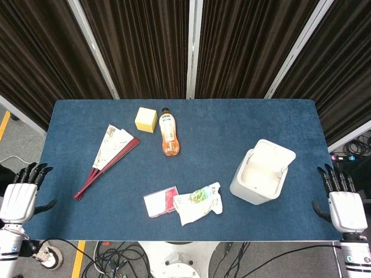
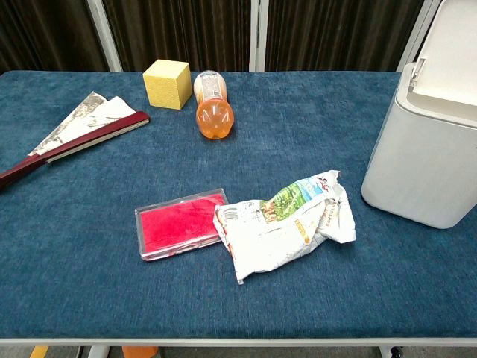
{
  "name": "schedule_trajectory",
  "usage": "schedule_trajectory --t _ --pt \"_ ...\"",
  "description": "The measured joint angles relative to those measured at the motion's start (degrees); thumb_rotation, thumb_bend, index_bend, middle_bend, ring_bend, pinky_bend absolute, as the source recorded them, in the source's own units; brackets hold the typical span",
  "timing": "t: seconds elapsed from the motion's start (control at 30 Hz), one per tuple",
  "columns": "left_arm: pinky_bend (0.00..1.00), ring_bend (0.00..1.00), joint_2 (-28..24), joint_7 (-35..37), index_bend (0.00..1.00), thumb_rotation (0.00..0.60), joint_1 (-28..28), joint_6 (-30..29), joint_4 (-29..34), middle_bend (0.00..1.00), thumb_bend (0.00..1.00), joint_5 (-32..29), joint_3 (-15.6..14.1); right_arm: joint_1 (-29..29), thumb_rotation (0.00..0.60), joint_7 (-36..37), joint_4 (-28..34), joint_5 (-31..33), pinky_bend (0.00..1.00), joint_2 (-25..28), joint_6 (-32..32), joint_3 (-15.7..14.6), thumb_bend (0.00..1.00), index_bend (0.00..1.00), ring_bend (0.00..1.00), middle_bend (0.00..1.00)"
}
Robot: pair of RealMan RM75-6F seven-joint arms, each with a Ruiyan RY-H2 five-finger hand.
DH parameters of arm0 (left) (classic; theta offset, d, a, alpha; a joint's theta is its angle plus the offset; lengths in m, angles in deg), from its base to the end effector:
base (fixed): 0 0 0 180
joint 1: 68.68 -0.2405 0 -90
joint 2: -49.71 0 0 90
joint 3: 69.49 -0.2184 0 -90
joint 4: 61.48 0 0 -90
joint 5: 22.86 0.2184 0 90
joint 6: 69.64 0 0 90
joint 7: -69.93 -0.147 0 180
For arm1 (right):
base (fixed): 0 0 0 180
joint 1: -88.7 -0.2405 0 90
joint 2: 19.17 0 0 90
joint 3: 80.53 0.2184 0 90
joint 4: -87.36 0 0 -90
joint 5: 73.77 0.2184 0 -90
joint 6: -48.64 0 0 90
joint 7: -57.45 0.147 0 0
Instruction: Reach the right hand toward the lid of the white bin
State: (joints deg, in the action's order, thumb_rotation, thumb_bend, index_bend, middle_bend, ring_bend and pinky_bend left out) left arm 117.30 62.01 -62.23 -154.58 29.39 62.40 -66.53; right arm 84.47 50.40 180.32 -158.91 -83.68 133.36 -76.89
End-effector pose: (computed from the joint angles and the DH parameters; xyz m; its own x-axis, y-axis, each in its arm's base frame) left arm -0.2755 0.1898 0.1202 0.4869 -0.0075 0.8734 0.8731 -0.0223 -0.4870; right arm -0.2807 -0.1815 0.1338 0.4879 -0.0022 0.8729 -0.8728 0.0128 0.4879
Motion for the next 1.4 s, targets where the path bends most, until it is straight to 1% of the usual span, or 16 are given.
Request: schedule_trajectory --t 0.6,0.83,1.0,1.17,1.23,1.27,1.33,1.4 --pt "0.16 0.08 -0.2 -0.5 0.18 0.6 0.2 0.4 0.3 0.15 0.08 -0.2 -0.1 -0.4 0.6 1.8 0.2 0.3 0.0 1.1 -1.2 0.0 0.2 0.0 0.0 0.0" --pt "0.16 0.08 -0.1 -0.5 0.18 0.6 -0.1 0.8 -0.1 0.15 0.08 -0.5 -0.5 -1.6 0.6 5.4 2.4 0.0 0.0 4.8 -3.9 -0.1 0.18 0.0 0.0 0.0" --pt "0.16 0.08 0.1 -0.1 0.18 0.6 0.2 1.3 -0.7 0.15 0.08 -0.5 -0.5 -3.0 0.6 6.8 4.7 -0.9 0.0 7.1 -5.2 0.3 0.14 0.0 0.0 0.0" --pt "0.16 0.08 0.1 -0.2 0.18 0.6 0.3 1.5 -0.7 0.15 0.08 -0.4 -0.6 -4.5 0.6 10.3 7.8 -2.5 0.0 11.5 -6.5 0.7 0.13 0.0 0.0 0.0" --pt "0.16 0.08 0.1 -0.3 0.18 0.6 0.3 1.4 -0.6 0.15 0.08 -0.4 -0.6 -4.9 0.6 11.5 9.2 -2.9 0.0 13.9 -6.4 1.2 0.16 0.0 0.0 0.0" --pt "0.16 0.08 0.0 -0.3 0.18 0.6 0.3 1.4 -0.6 0.15 0.08 -0.4 -0.6 -5.0 0.6 12.1 9.9 -3.0 0.0 14.9 -6.2 1.5 0.19 0.0 0.0 0.0" --pt "0.16 0.08 -0.1 -0.3 0.18 0.6 0.3 1.6 -0.5 0.15 0.08 -0.6 -0.6 -5.3 0.6 14.0 11.2 -3.1 0.0 17.3 -5.9 2.1 0.3 0.0 0.0 0.0" --pt "0.16 0.08 -0.1 -0.5 0.18 0.6 0.3 1.6 -0.5 0.15 0.08 -0.5 -0.7 -5.5 0.6 16.2 12.0 -3.2 0.0 18.9 -5.9 2.5 0.58 0.0 0.0 0.0"
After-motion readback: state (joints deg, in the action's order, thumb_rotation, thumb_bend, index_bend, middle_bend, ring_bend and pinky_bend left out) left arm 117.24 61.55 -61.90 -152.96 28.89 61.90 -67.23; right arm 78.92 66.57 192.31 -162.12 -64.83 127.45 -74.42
